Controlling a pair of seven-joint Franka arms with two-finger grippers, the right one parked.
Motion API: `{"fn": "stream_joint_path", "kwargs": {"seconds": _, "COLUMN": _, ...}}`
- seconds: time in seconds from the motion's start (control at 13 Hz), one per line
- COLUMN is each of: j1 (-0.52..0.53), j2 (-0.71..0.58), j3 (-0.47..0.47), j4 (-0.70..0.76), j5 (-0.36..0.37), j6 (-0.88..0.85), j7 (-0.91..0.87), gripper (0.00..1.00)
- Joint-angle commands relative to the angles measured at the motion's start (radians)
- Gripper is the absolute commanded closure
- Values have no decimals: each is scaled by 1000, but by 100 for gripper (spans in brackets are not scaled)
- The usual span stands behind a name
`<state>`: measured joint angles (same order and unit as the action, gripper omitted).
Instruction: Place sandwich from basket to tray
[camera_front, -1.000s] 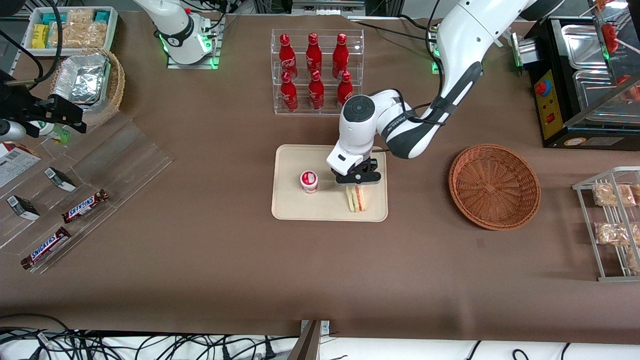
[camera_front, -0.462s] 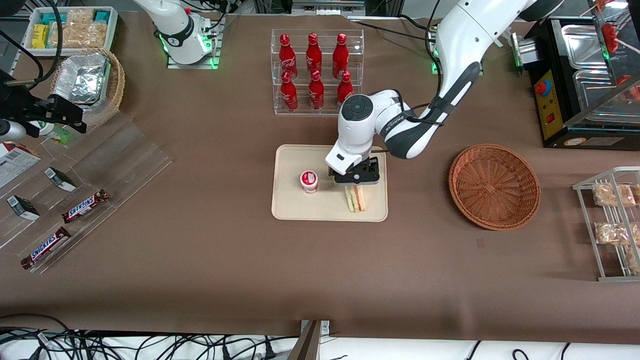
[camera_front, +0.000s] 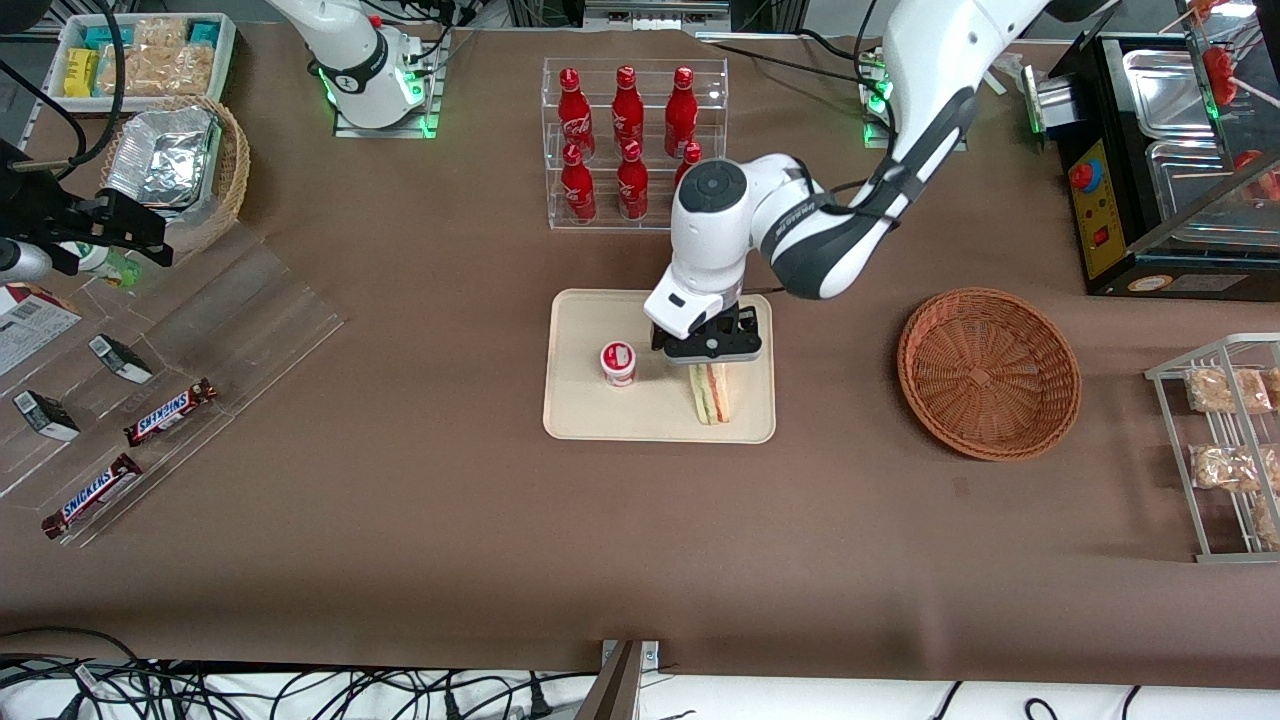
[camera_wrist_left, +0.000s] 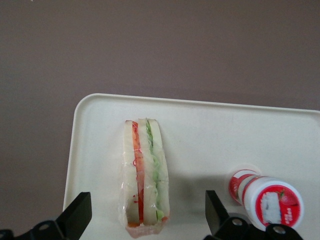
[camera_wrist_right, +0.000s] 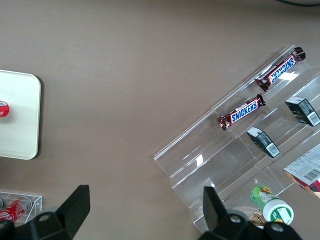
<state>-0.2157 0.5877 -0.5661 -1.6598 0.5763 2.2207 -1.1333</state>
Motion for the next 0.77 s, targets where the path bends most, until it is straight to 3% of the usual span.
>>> {"fn": "stream_joint_path", "kwargs": {"seconds": 0.0, "j1": 38, "j2": -51, "j3": -49, "j4": 90, "j5": -99, "j6": -171, "j7": 96, "gripper": 0}}
{"fn": "stream_joint_path", "kwargs": {"seconds": 0.38, "j1": 218, "j2": -207, "j3": -54, "j4": 143, "j5": -352, "j6": -347, "j7": 438, "gripper": 0}}
{"fn": "stream_joint_path", "kwargs": {"seconds": 0.69, "j1": 366, "j2": -267, "j3": -54, "j4": 144, "j5": -369, "j6": -452, "j7": 607, "gripper": 0}}
